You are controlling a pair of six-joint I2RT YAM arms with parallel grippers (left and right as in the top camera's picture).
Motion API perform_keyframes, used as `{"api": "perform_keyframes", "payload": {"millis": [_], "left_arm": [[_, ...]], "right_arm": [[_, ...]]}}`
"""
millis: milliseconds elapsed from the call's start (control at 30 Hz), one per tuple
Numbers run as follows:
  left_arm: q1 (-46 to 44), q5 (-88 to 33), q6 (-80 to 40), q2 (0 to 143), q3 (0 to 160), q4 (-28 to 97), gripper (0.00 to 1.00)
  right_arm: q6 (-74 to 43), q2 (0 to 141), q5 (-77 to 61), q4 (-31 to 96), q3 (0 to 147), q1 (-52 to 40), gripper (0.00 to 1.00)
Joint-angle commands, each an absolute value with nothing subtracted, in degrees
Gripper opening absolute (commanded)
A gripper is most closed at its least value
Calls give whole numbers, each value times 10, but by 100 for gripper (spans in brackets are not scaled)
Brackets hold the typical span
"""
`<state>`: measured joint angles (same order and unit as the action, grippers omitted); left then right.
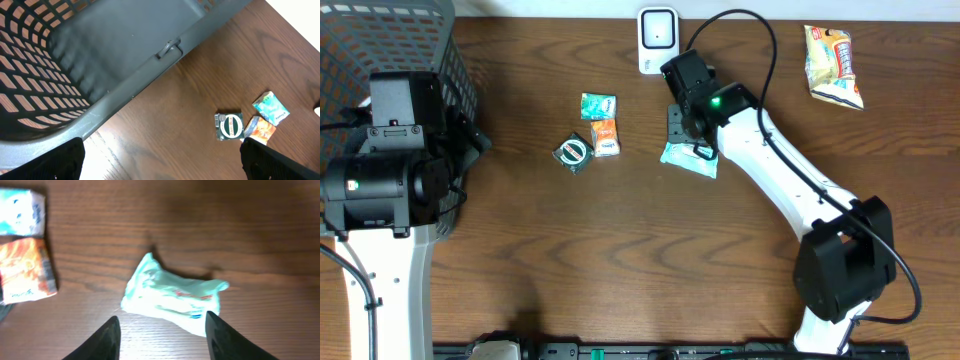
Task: Scan the item barcode
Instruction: 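Grasp the green tissue pack and drag it right on the table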
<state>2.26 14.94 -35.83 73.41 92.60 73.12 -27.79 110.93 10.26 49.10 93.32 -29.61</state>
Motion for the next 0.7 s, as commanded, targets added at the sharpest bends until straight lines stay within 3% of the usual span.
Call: {"api": "perform_keyframes", "payload": {"millis": [0, 333, 667], "left_arm": [[27, 155, -361, 734, 929, 733, 98], [27, 155, -361, 734, 929, 733, 98], [27, 155, -361, 734, 929, 733, 98]], "right_arm": [[-285, 1143, 65, 490, 935, -301, 45], [-286, 1179, 65, 492, 935, -301, 44], [-287, 1180, 172, 495, 913, -297, 40]]}}
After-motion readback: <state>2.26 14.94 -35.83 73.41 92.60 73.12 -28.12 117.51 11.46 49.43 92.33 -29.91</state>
